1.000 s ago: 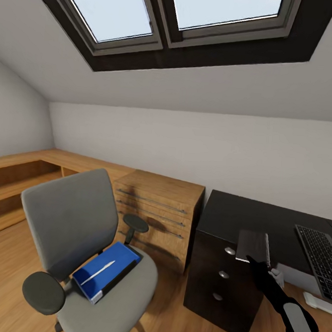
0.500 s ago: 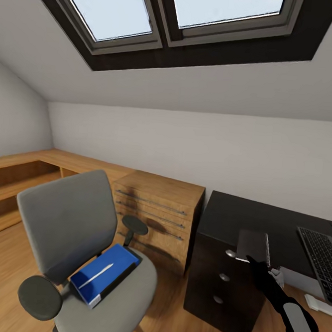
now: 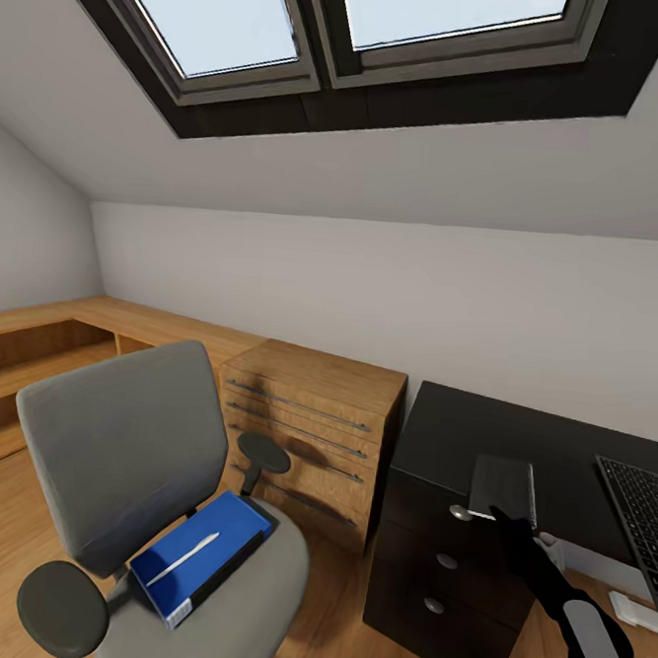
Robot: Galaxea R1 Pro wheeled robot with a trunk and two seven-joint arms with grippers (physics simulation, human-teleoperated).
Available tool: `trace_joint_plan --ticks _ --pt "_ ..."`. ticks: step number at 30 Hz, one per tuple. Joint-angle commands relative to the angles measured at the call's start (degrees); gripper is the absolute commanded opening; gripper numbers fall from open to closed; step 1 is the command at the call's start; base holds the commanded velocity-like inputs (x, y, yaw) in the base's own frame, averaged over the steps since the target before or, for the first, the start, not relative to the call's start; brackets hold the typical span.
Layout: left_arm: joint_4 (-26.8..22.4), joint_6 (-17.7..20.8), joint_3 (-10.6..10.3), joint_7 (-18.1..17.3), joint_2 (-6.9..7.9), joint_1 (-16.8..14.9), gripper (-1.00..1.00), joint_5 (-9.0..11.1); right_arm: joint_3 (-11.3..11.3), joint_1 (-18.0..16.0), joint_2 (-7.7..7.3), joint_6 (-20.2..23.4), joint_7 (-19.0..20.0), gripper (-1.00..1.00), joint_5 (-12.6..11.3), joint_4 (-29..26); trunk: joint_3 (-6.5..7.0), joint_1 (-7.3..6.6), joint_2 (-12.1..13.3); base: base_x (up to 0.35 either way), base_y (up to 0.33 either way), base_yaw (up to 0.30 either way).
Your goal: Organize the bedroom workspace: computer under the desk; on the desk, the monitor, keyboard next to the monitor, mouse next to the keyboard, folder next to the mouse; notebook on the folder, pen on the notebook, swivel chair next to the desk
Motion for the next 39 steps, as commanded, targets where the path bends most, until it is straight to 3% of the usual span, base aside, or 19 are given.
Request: trace_joint_plan --ticks 1,14,20,39 --pt "0.1 -0.1 0.4 -0.6 0.02 0.0 1.0 0.2 -0.2 -0.1 -0.02 0.5 0.1 -1.0 -0.4 0.0 -0.06 0.0 0.0 0.008 -0.001 0.0" --pt "0.1 -0.4 0.4 -0.7 0.06 4.9 1.0 0.1 -0.2 -0.1 -0.32 0.5 0.0 -1.0 -0.4 0.1 -0.06 0.0 0.0 0.001 0.0 0.0" --pt "0.1 -3.0 0.4 -0.8 0.11 7.3 1.0 -0.1 -0.2 -0.1 -0.4 0.5 0.0 -1.0 -0.3 0.1 -0.06 0.0 0.0 0.0 0.0 0.0" --pt "0.1 -5.0 0.3 -0.8 0.14 8.1 1.0 -0.2 -0.8 -0.1 -1.08 0.6 0.0 -1.0 -0.3 0.1 -0.06 0.0 0.0 0.069 -0.059 0.0"
